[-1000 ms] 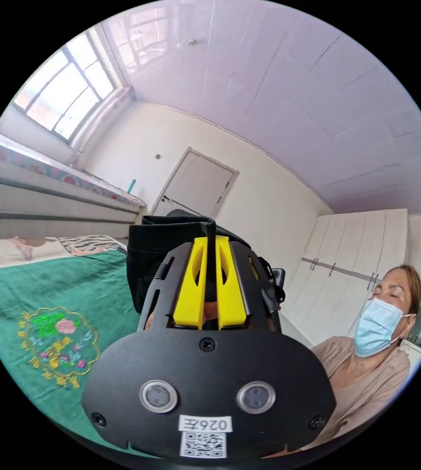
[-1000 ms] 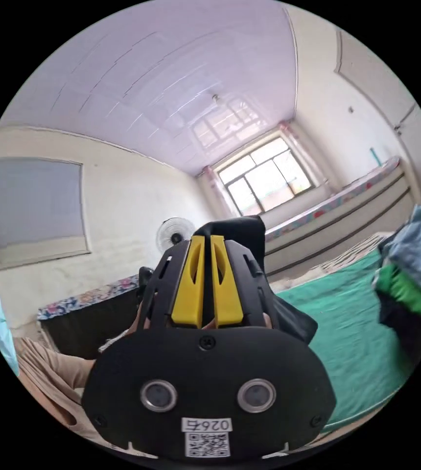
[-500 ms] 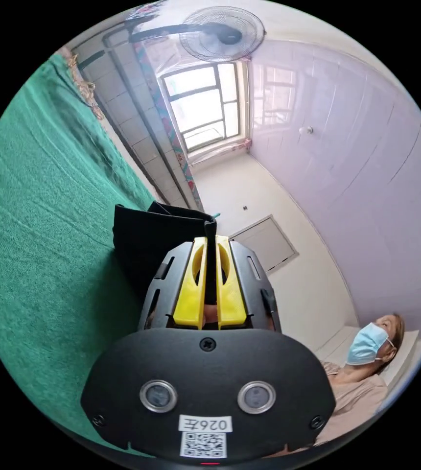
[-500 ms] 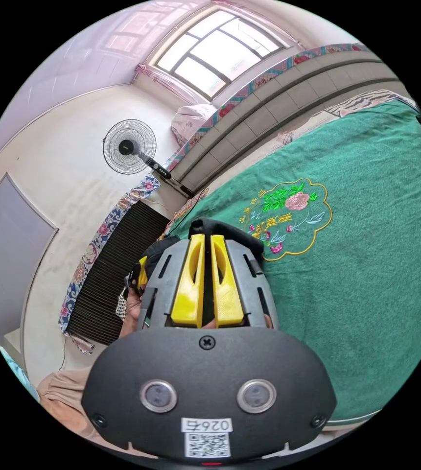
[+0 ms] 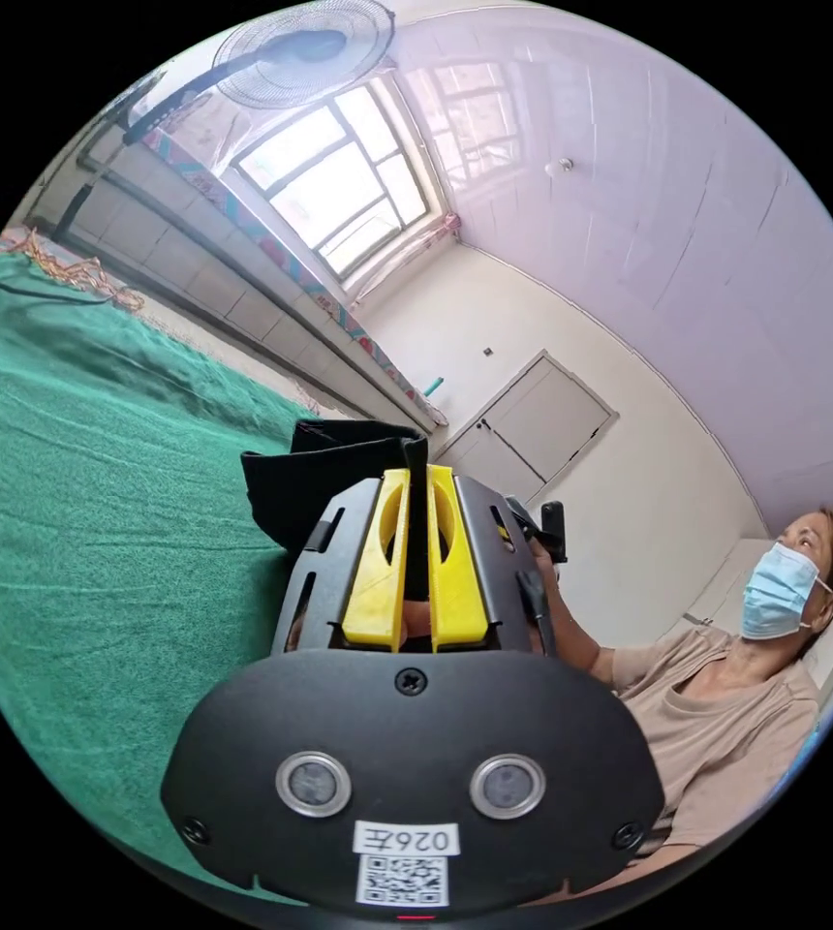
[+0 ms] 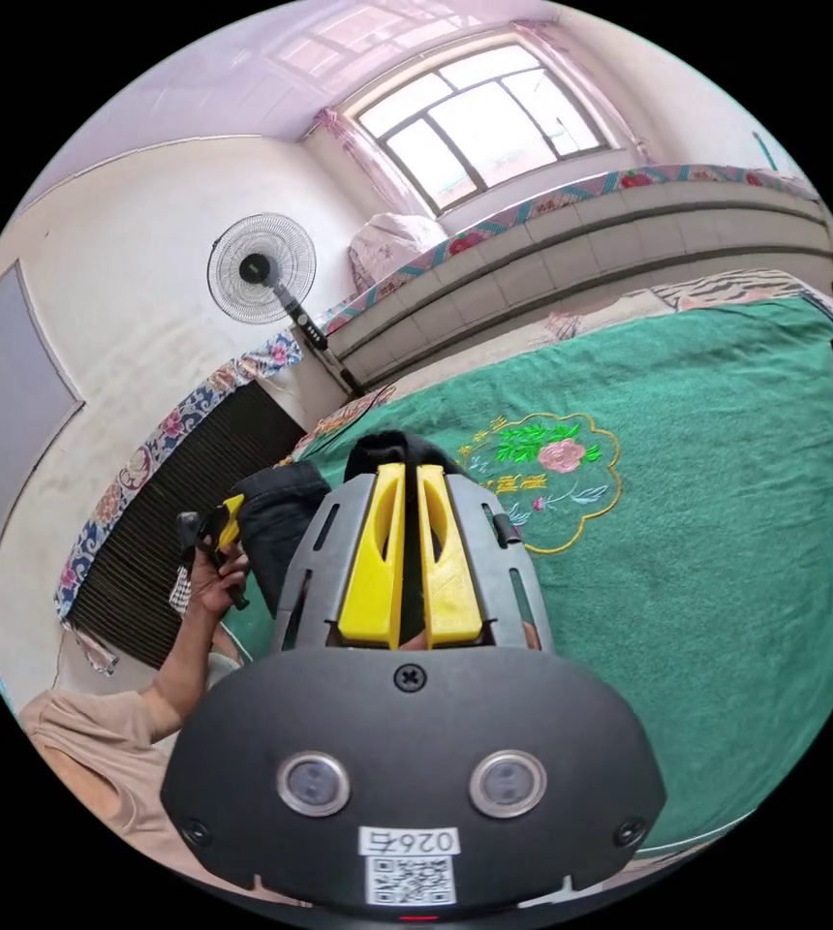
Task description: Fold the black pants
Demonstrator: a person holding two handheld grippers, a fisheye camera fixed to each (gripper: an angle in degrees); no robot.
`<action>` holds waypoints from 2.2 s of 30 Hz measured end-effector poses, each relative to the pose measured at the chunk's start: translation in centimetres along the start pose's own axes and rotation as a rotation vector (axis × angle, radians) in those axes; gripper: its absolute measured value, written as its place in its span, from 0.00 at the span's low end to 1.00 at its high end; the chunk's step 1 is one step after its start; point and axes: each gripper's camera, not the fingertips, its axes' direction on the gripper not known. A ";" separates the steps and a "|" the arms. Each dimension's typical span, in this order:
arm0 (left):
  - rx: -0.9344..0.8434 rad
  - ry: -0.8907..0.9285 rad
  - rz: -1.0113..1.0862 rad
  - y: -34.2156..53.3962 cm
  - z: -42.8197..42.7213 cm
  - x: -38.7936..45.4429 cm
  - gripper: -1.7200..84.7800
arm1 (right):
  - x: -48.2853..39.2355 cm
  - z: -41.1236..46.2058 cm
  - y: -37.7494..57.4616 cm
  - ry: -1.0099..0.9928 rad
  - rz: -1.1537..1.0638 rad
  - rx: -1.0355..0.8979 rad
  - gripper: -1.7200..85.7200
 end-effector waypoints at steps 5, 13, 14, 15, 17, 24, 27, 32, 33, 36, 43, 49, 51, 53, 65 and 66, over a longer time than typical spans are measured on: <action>0.068 -0.033 0.148 2.0 -4.0 2.3 0.03 | 5.5 -6.0 -0.4 0.018 0.049 0.138 0.00; 0.210 0.065 0.064 6.0 -7.8 -0.5 0.03 | 13.1 -10.2 -0.3 -0.019 0.153 0.178 0.00; 0.256 0.084 0.038 6.7 -8.7 -1.2 0.03 | 13.9 -10.7 -0.3 -0.019 0.160 0.185 0.00; 0.280 0.092 0.028 7.1 -9.2 -1.5 0.03 | 14.6 -11.3 -0.4 -0.035 0.157 0.204 0.00; 0.378 0.105 0.014 8.3 -11.3 -2.4 0.03 | 15.2 -12.2 -0.5 -0.074 0.131 0.239 0.00; 0.444 0.130 -0.049 10.1 -13.7 -5.3 0.03 | 15.4 -12.2 -1.8 0.034 -0.035 0.196 0.00; 0.367 0.114 -0.193 11.0 -11.8 -7.9 0.03 | 18.7 -11.3 -2.2 0.000 0.080 0.160 0.00; 0.331 0.145 -0.340 12.5 -8.6 -11.2 0.04 | 25.3 -9.9 -2.0 -0.012 0.318 0.129 0.01; 0.336 0.136 -0.341 12.5 -8.5 -11.3 0.04 | 27.0 -9.8 -1.9 -0.047 0.352 0.130 0.01; 0.382 0.033 -0.329 12.3 -8.5 -11.5 0.04 | 29.3 -10.1 -1.8 -0.136 0.343 0.168 0.01; 0.383 0.315 0.391 9.9 -10.5 -2.8 0.05 | 23.5 -18.8 0.1 -0.228 -0.198 0.383 0.01; 0.147 0.155 -0.007 11.1 -9.8 -8.5 0.05 | 29.9 -16.7 1.1 -0.240 -0.161 -0.054 0.01; 0.003 -0.021 -0.178 11.7 -8.1 -10.4 0.06 | 32.4 -12.6 2.5 -0.218 -0.133 -0.387 0.01; -0.170 -0.276 -0.302 12.2 -6.1 -11.5 0.06 | 32.2 -11.8 3.8 -0.243 -0.214 -0.471 0.01; 0.347 -0.540 -0.341 12.9 -7.4 -8.2 0.02 | 32.9 -7.9 3.9 0.090 -0.123 -0.003 0.04; 0.345 -0.578 -0.326 12.6 -7.1 -7.9 0.02 | 31.1 -4.8 3.8 0.150 -0.183 -0.050 0.04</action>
